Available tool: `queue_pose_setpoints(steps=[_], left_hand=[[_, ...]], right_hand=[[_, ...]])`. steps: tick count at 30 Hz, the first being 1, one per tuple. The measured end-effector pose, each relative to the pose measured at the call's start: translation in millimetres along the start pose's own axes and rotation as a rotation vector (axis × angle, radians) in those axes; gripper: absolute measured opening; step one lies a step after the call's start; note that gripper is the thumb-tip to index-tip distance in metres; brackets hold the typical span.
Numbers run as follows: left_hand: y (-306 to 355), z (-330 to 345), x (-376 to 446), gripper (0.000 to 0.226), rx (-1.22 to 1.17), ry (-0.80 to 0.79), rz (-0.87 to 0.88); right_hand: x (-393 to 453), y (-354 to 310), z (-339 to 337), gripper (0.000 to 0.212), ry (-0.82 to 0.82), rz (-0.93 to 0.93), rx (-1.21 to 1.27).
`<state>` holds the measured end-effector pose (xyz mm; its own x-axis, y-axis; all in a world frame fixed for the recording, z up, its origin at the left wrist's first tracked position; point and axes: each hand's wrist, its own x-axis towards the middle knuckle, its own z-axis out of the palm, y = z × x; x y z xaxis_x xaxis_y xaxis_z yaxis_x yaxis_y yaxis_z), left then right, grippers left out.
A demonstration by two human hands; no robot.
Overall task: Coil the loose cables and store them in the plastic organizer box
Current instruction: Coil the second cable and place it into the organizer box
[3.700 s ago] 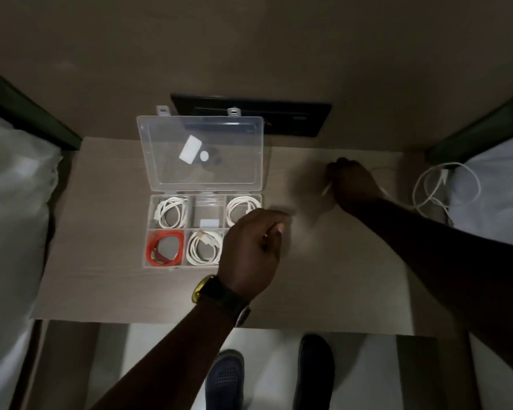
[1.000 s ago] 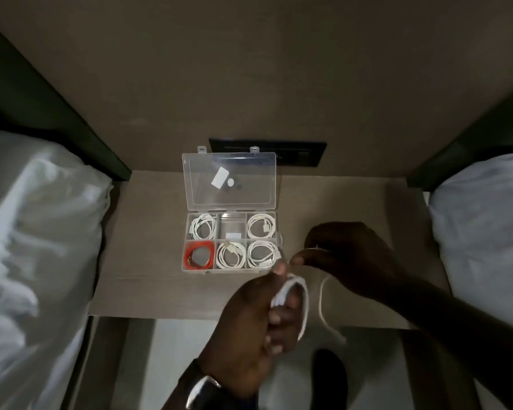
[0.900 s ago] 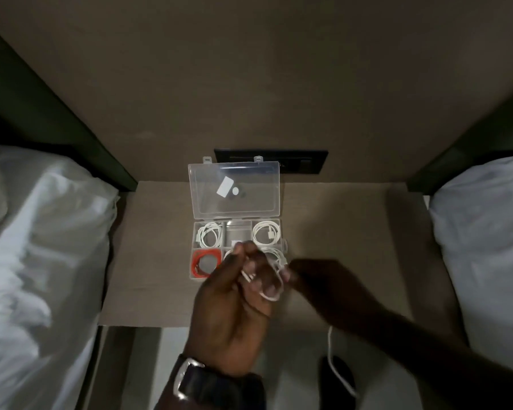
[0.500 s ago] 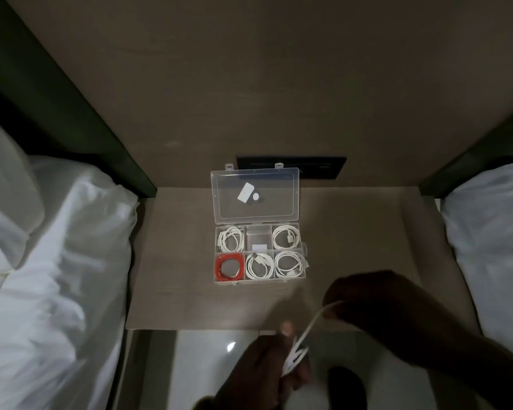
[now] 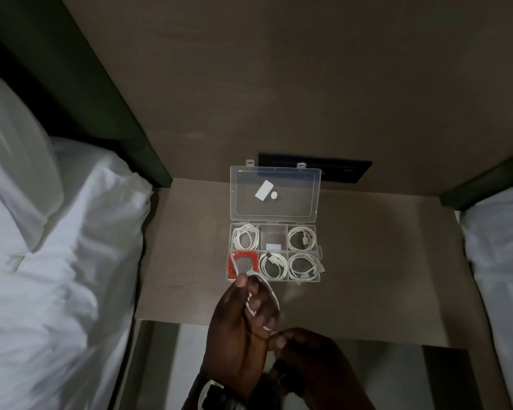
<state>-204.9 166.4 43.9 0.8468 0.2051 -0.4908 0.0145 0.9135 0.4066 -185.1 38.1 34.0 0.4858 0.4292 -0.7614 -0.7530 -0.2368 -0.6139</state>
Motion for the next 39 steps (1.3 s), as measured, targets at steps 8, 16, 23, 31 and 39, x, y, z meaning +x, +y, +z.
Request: queue_pose_setpoints(steps=[8,16,23,31,39], left_hand=[[-5.4,9.7,-15.6,0.041,0.59,0.053,-0.185],[23.0,26.2,-7.3,0.034,-0.141,-0.095,-0.032],[5.0,29.6,12.2,0.03,0.063,0.004,0.037],[-18.0,44.2,-3.6,0.042,0.71,-0.029,-0.062],[-70.3,53.6,8.4,0.038,-0.108,0.097,-0.017]], right_hand=[[5.3,-72.2,-32.1,0.037,0.063,-0.947,-0.864],[6.8,-30.9,-16.7,0.02,-0.043,-0.284,-0.251],[9.4,-15.3,-16.7,0.028,0.233,-0.175,0.197],[18.1,-67.9,-68.5,0.031,-0.214,-0.768,-0.733],[20.4,-22.0,-47.6,0.021,0.248,-0.435,0.092]])
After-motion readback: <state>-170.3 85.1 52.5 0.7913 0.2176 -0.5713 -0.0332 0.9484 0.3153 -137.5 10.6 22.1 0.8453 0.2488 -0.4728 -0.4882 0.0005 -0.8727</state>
